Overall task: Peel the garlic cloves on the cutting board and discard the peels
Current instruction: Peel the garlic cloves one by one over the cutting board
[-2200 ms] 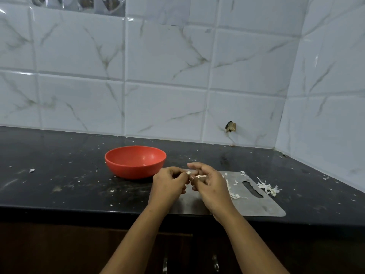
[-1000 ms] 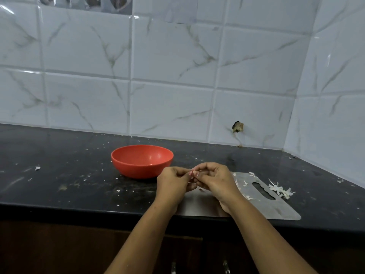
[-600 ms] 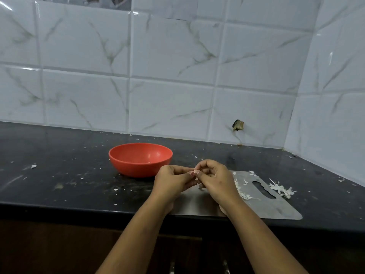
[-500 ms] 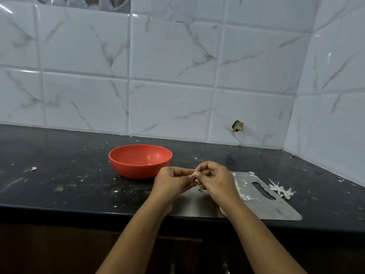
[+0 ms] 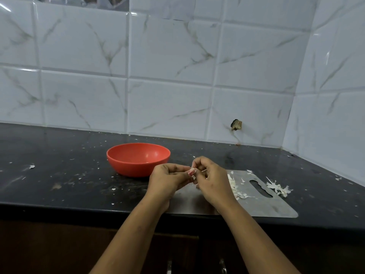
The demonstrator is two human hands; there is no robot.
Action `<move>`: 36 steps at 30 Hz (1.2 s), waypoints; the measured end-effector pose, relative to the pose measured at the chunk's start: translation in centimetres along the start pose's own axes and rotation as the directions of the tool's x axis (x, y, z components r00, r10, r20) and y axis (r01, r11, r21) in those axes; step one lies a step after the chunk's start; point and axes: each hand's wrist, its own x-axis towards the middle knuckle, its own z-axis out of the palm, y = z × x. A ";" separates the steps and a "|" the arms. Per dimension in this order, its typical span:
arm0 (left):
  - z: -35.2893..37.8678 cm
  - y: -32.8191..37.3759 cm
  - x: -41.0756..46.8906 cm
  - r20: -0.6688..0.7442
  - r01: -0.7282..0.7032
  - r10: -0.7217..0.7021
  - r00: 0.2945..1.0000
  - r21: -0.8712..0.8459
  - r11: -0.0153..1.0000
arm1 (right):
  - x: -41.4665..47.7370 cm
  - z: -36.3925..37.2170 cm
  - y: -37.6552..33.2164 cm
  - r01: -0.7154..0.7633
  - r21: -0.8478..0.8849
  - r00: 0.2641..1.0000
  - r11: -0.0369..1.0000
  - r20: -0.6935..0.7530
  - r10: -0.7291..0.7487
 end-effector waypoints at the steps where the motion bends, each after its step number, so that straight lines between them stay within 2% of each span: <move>1: 0.0 0.0 0.0 0.004 0.000 0.000 1.000 0.000 1.000 | 0.0 0.0 0.0 0.011 -0.020 1.000 1.000 0.006 -0.011; 10: -0.2 -0.1 0.0 -0.019 -0.021 0.022 1.000 0.015 1.000 | 0.1 0.2 0.1 0.121 -0.182 0.992 0.976 0.049 -0.114; 13: -0.1 -0.3 0.2 -0.065 -0.054 0.055 0.996 0.030 0.998 | -0.1 0.2 -0.1 0.107 -0.105 0.993 0.989 0.067 -0.100; 20: -0.1 -0.5 0.3 -0.135 -0.095 0.097 0.986 0.025 0.995 | -0.3 -0.1 -0.4 -0.063 0.171 0.991 0.983 0.125 0.041; 23: -0.2 -0.6 0.3 -0.120 -0.099 0.102 0.987 0.035 0.994 | -0.2 -0.1 -0.2 -0.074 0.184 0.991 0.980 0.127 0.051; 27: -0.4 -0.5 0.2 -0.031 -0.093 0.092 0.995 -0.011 0.996 | -0.1 0.0 -0.1 -0.087 0.190 0.987 0.978 0.152 0.058; 30: -0.2 -0.3 0.0 0.039 -0.108 0.107 0.994 0.038 0.993 | -0.2 -0.1 0.0 -0.091 0.209 0.985 0.974 0.161 0.058; 36: 0.1 -0.3 0.0 -0.010 -0.130 0.131 0.991 0.053 0.990 | -0.3 -0.2 -0.1 -0.097 0.225 0.981 0.970 0.184 0.055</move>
